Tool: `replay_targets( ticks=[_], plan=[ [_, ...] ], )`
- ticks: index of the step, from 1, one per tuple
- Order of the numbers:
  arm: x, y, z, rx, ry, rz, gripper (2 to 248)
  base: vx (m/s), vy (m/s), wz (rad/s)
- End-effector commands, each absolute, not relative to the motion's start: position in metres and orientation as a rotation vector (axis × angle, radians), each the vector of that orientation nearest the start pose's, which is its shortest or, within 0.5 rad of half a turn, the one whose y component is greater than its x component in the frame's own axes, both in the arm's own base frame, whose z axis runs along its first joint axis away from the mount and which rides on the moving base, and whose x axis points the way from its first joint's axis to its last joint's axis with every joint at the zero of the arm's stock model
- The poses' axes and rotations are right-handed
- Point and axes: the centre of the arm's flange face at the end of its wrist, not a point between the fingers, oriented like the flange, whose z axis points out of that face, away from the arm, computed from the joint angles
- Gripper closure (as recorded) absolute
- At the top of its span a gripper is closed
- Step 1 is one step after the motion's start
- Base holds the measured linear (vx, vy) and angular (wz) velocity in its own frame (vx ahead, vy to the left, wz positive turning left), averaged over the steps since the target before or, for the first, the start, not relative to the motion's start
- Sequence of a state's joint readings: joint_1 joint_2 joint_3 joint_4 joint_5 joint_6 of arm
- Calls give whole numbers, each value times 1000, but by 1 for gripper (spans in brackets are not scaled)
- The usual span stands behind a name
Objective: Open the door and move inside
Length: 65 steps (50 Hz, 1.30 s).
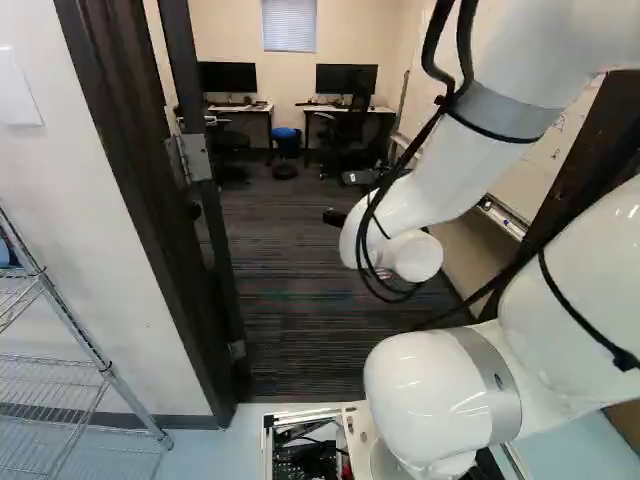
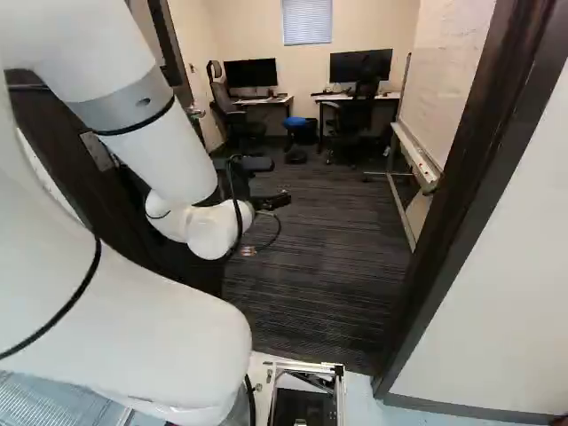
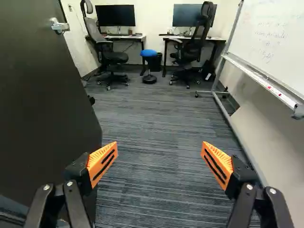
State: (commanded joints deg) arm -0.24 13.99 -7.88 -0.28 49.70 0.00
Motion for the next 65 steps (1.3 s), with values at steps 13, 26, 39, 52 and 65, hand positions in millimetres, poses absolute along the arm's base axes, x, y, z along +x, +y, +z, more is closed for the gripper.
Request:
replay_targets(
  ticks=[13, 26, 39, 52, 65],
  plan=[
    [276, 0, 368, -2555, -1, -1829, 3, 0, 0, 0],
    [271, 0, 366, -2557, 0, -1825, 3, 0, 0, 0],
    [270, 0, 366, -2558, 0, -1824, 3, 8, 2, -22],
    [270, 0, 366, -2558, 0, -1824, 3, 51, 7, -1],
    [270, 0, 366, -2558, 0, -1824, 3, 93, -4, -8]
  ],
)
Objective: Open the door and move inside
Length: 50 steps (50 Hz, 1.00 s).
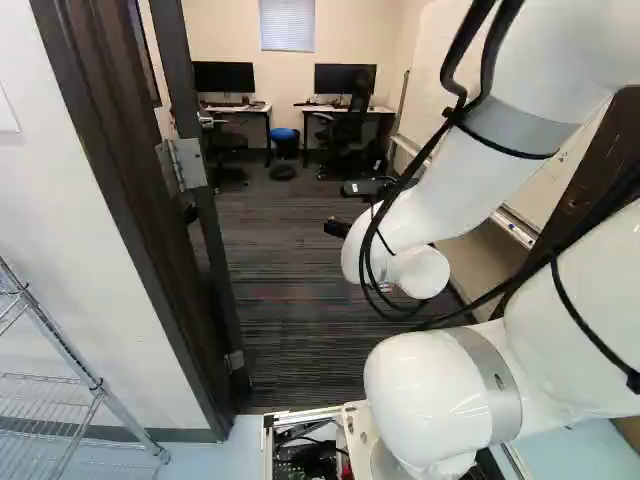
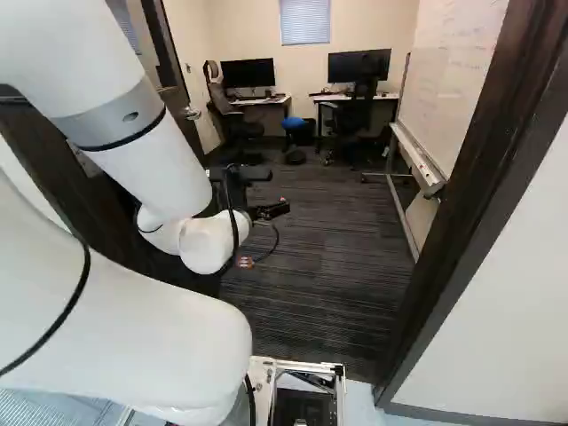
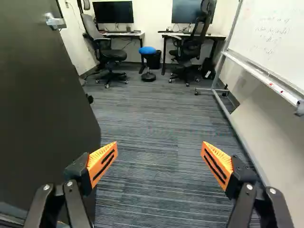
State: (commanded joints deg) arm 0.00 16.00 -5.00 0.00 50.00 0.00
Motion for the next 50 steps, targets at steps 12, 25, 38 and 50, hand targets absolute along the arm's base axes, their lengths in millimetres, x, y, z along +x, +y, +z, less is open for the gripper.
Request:
replay_targets(
  ticks=[12, 25, 38, 50],
  plan=[
    [270, 0, 366, -2558, 0, -1824, 3, 120, -25, -5],
    [270, 0, 366, -2558, 0, -1824, 3, 127, -28, -2],
    [270, 0, 366, -2558, 0, -1824, 3, 132, -29, -3],
    [270, 0, 366, -2558, 0, -1824, 3, 133, -32, -5]
  ],
)
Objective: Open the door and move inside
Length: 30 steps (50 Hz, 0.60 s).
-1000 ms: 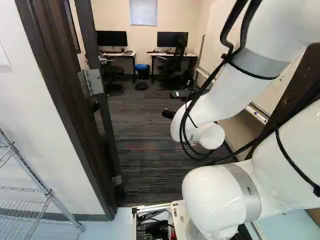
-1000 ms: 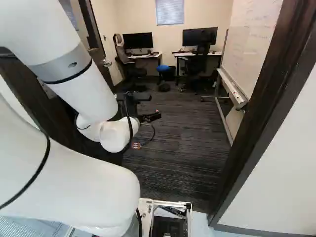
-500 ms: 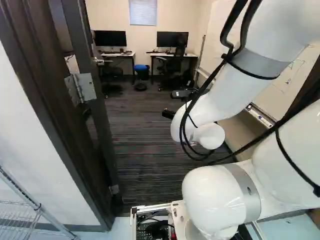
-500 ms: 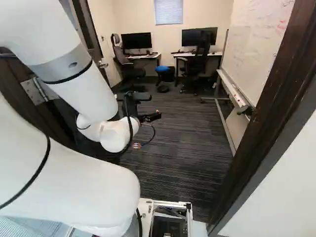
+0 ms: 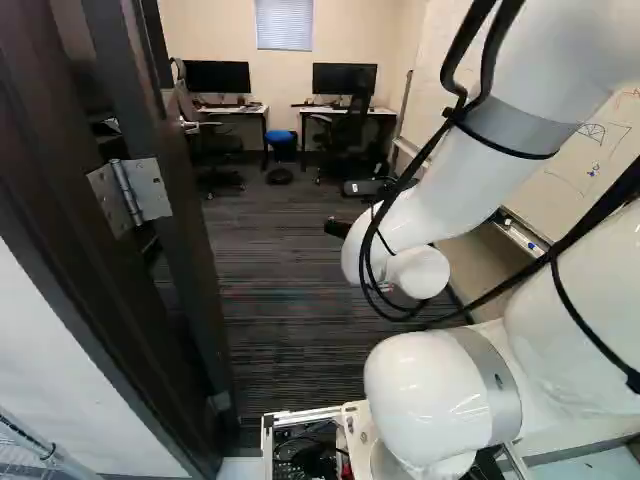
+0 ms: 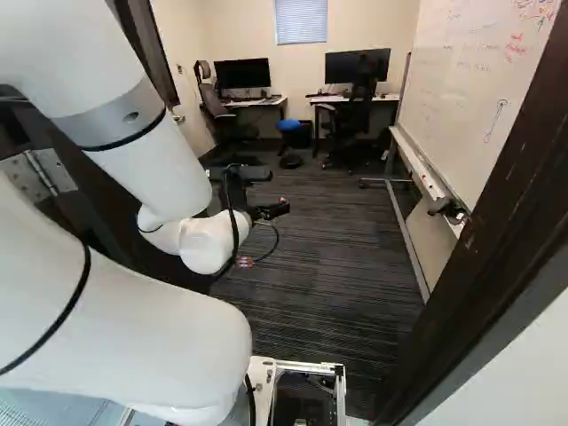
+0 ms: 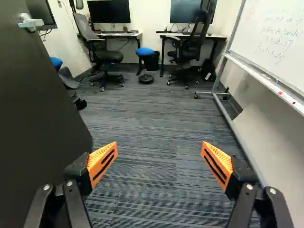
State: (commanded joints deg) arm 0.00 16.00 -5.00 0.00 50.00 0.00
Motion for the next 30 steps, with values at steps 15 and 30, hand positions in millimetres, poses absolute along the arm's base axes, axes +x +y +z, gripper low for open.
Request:
replay_targets(
  ticks=[15, 30],
  plan=[
    [270, 0, 366, -2558, 0, -1824, 3, 133, -32, -5],
    [270, 0, 366, -2558, 0, -1824, 3, 178, -11, -10]
  ],
)
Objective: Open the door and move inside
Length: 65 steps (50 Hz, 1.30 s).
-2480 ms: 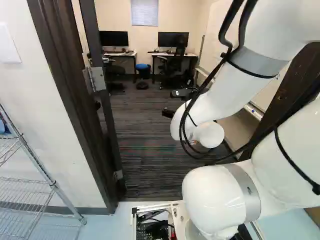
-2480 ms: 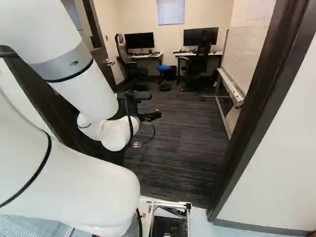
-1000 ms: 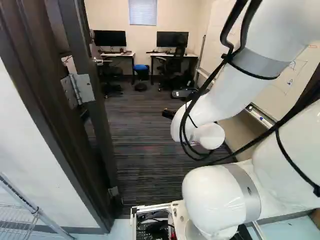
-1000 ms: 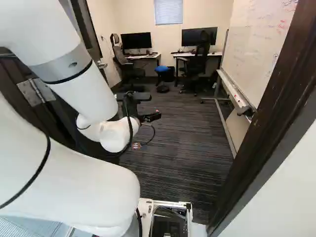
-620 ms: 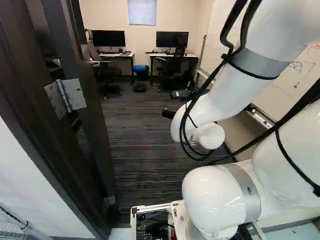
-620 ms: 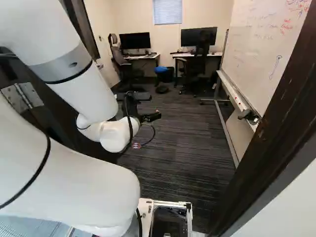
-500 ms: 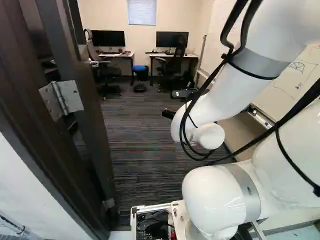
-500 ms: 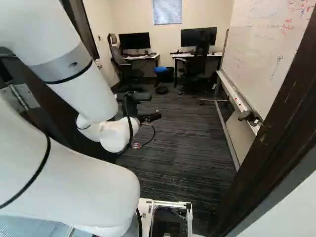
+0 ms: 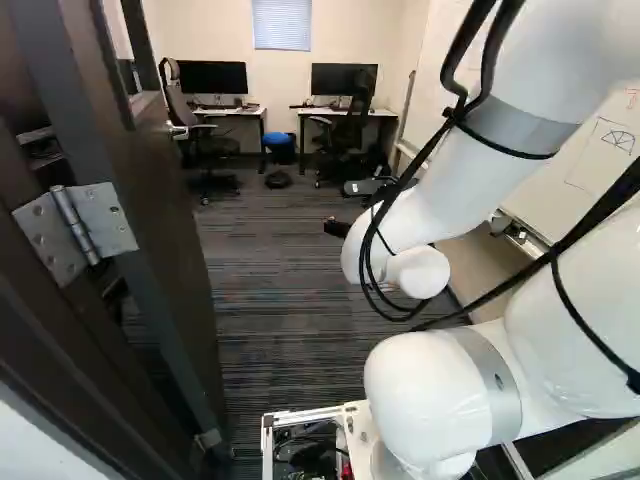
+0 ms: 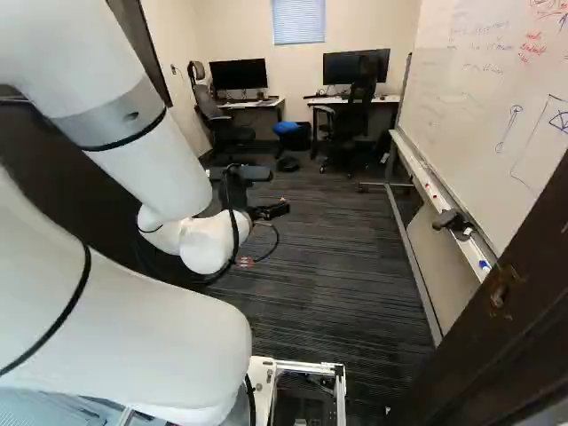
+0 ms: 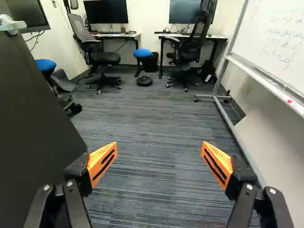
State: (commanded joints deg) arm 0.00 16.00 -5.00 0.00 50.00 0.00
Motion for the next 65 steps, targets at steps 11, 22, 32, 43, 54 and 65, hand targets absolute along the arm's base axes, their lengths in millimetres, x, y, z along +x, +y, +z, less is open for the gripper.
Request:
replay_targets(
  ticks=[11, 22, 32, 43, 54, 65],
  plan=[
    [270, 0, 366, -2558, 0, -1824, 3, 143, 13, -8],
    [270, 0, 366, -2558, 0, -1824, 3, 141, -11, -2],
    [270, 0, 366, -2558, 0, -1824, 3, 182, 1, -6],
    [270, 0, 366, -2558, 0, -1824, 3, 184, 2, -2],
    [270, 0, 366, -2558, 0, -1824, 3, 188, 3, -4],
    [270, 0, 366, -2558, 0, -1824, 3, 181, 3, -1]
  ],
)
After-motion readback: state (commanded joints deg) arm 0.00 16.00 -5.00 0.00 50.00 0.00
